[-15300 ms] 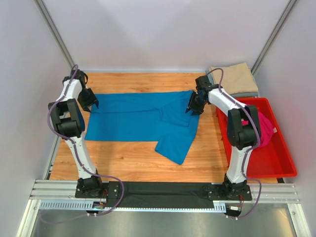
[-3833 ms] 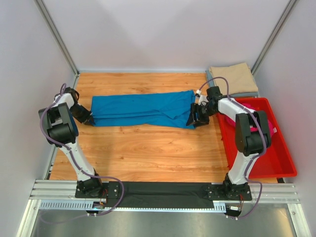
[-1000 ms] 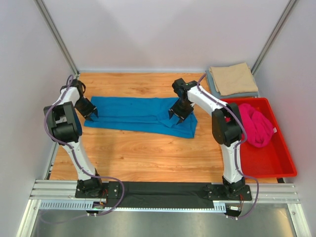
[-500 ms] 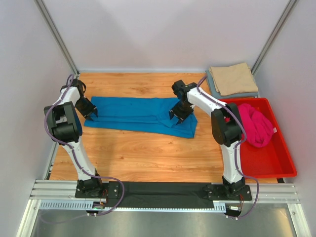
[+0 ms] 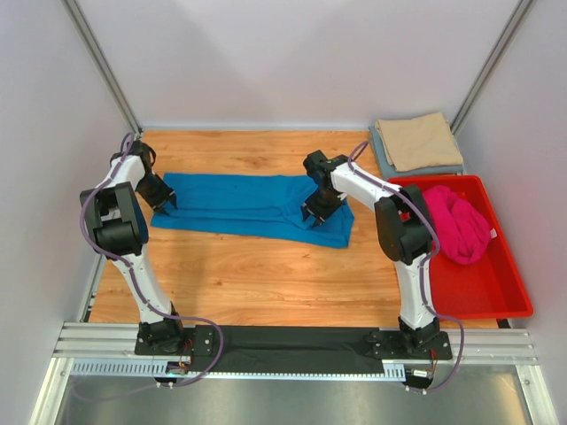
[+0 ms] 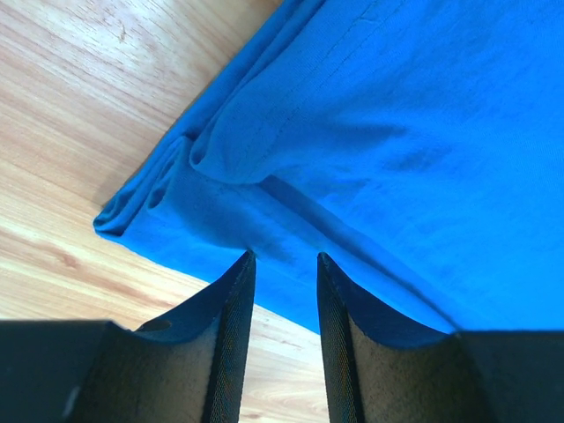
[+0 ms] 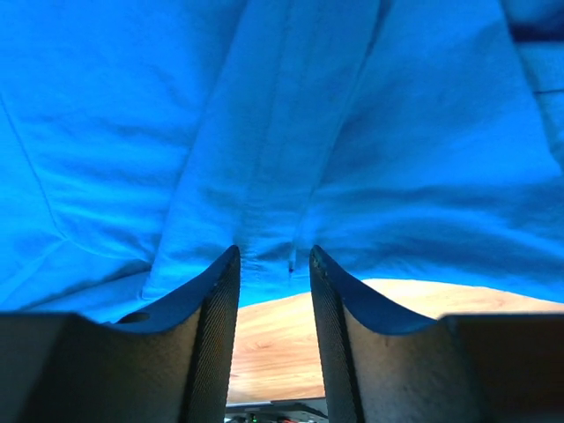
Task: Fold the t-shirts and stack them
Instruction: Fold the tshirt
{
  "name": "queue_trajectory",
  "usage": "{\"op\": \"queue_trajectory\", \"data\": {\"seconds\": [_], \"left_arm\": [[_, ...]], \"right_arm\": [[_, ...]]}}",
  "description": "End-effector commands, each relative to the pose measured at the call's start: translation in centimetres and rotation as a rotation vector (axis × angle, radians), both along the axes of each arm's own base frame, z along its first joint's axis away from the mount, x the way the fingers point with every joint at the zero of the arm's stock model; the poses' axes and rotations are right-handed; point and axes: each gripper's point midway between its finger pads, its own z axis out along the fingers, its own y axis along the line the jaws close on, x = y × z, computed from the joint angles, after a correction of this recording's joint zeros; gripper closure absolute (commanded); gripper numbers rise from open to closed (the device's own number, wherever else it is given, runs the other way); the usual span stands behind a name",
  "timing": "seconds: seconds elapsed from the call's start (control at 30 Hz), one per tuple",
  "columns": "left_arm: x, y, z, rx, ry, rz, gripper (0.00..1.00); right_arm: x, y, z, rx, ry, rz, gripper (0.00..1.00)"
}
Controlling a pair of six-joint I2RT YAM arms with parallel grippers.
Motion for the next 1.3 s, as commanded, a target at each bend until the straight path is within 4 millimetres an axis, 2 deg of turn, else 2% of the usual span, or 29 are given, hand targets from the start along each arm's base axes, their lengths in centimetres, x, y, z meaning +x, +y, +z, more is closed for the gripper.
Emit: {"op": "queue_trajectory", "data": {"seconds": [0.0,0.13,0.23,0.3,0.6,0.77,0.87,0.9,0.93,1.03,1.27], "left_arm": [[1.6,0.0,2.4,0.013,-0.082,0.001,0.59],[1.8,0.0,2.5,0.011,-0.088,0.003,0.59],[2.0,0.0,2.7,0.012,-0.096,0.007,0.59],[2.3,0.1,2.8,0.013,-0.102,0.009,0.59],[3.3,0.4,2.4,0.017,-0.106,0.022,0.59],[3.6,0.5,1.7,0.019,-0.091,0.028,0.59],[3.6,0.5,1.3,0.019,-0.082,0.030,0.59],[3.7,0.6,1.2,0.022,-0.081,0.031,0.59],[3.8,0.7,1.2,0.025,-0.082,0.032,0.59],[4.0,0.7,0.6,0.021,-0.070,0.041,0.59],[4.0,0.8,0.3,0.023,-0.061,0.045,0.60]], "right_arm": [[1.4,0.5,2.2,0.026,-0.094,-0.038,0.62],[1.7,0.7,2.0,0.027,-0.094,-0.041,0.72],[2.5,0.2,2.2,-0.004,-0.125,-0.043,0.93],[2.9,0.4,2.4,-0.006,-0.142,-0.035,1.00],[6.1,1.2,3.3,-0.031,-0.229,0.059,1.00],[7.7,1.4,2.7,-0.054,-0.248,0.137,1.00],[7.7,0.8,3.1,-0.067,-0.244,0.144,1.00],[7.5,0.7,3.5,-0.060,-0.238,0.142,0.98],[7.2,0.3,3.7,-0.062,-0.228,0.132,0.87],[6.0,-1.0,3.7,-0.080,-0.188,0.111,0.69],[6.0,-4.9,3.3,-0.154,-0.186,0.088,0.64]]}}
